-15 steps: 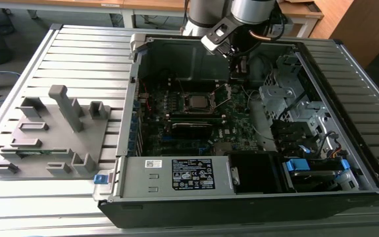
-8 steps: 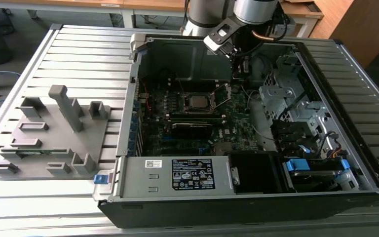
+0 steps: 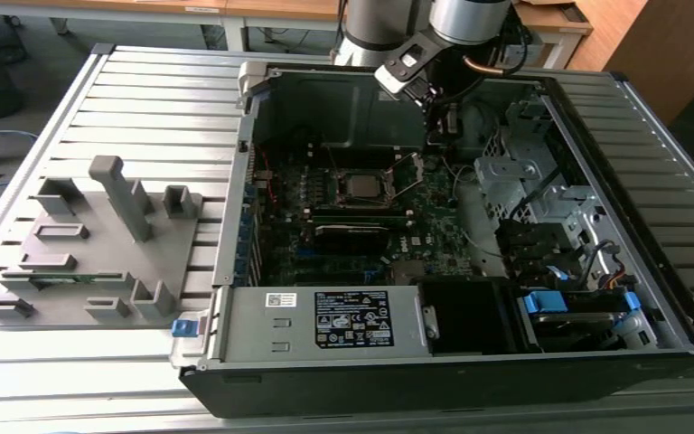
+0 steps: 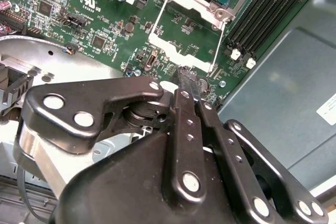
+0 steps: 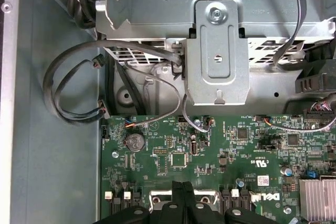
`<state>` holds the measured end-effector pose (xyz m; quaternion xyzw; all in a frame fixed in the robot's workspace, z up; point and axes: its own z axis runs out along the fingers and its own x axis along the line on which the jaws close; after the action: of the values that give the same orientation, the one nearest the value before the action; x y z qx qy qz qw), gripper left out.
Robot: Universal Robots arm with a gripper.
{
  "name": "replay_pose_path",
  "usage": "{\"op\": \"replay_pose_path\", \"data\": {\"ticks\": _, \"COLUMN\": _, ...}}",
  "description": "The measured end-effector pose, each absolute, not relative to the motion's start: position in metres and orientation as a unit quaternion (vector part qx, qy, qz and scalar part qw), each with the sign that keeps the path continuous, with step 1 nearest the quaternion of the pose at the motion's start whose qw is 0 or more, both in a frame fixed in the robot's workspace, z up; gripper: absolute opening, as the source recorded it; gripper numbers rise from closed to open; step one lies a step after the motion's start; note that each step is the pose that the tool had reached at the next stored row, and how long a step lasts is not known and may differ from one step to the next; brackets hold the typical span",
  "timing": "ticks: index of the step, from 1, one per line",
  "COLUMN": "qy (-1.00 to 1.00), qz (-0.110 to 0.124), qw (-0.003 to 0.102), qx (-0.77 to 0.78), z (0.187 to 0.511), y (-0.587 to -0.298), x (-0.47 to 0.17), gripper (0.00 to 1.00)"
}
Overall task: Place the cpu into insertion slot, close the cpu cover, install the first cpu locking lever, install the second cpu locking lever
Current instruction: 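Close the cpu cover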
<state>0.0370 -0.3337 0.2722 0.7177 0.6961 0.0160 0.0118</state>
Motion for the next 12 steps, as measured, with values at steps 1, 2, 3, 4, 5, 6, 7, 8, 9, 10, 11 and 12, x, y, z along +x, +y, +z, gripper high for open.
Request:
{"op": "replay_pose_path", "data": {"ticks": 1, "qy": 0.696, "qz": 0.016, "qw": 0.012, "qx": 0.718, "z": 0.2721, "y": -0.3337, "x": 0.0371, "gripper": 0.1}}
{"op": "replay_pose_path", "data": {"ticks": 2, "qy": 0.696, "qz": 0.016, "qw": 0.012, "qx": 0.718, "z": 0.2722, "y": -0.3337, "x": 0.0371, "gripper": 0.1}}
{"op": "replay_pose_path", "data": {"ticks": 3, "qy": 0.696, "qz": 0.016, "qw": 0.012, "qx": 0.718, "z": 0.2722, "y": -0.3338, "x": 0.0371, "gripper": 0.1}}
{"op": "replay_pose_path", "data": {"ticks": 4, "qy": 0.696, "qz": 0.016, "qw": 0.012, "qx": 0.718, "z": 0.2722, "y": -0.3337, "x": 0.0383, "gripper": 0.1}}
{"op": "replay_pose_path", "data": {"ticks": 5, "qy": 0.696, "qz": 0.016, "qw": 0.012, "qx": 0.718, "z": 0.2716, "y": -0.3338, "x": 0.0387, "gripper": 0.1}}
{"op": "replay_pose_path", "data": {"ticks": 6, "qy": 0.696, "qz": 0.016, "qw": 0.012, "qx": 0.718, "z": 0.2716, "y": -0.3338, "x": 0.0387, "gripper": 0.1}}
{"op": "replay_pose_path", "data": {"ticks": 7, "qy": 0.696, "qz": 0.016, "qw": 0.012, "qx": 0.718, "z": 0.2715, "y": -0.3338, "x": 0.0387, "gripper": 0.1}}
{"op": "replay_pose_path", "data": {"ticks": 8, "qy": 0.696, "qz": 0.016, "qw": 0.012, "qx": 0.718, "z": 0.2714, "y": -0.3337, "x": 0.0387, "gripper": 0.1}}
{"op": "replay_pose_path", "data": {"ticks": 9, "qy": 0.696, "qz": 0.016, "qw": 0.012, "qx": 0.718, "z": 0.2709, "y": -0.3337, "x": 0.0387, "gripper": 0.1}}
{"op": "replay_pose_path", "data": {"ticks": 10, "qy": 0.696, "qz": 0.016, "qw": 0.012, "qx": 0.718, "z": 0.2705, "y": -0.3337, "x": 0.0387, "gripper": 0.1}}
{"op": "replay_pose_path", "data": {"ticks": 11, "qy": 0.696, "qz": 0.016, "qw": 0.012, "qx": 0.718, "z": 0.2701, "y": -0.3338, "x": 0.0387, "gripper": 0.1}}
{"op": "replay_pose_path", "data": {"ticks": 12, "qy": 0.696, "qz": 0.016, "qw": 0.012, "qx": 0.718, "z": 0.2695, "y": -0.3337, "x": 0.0387, "gripper": 0.1}}
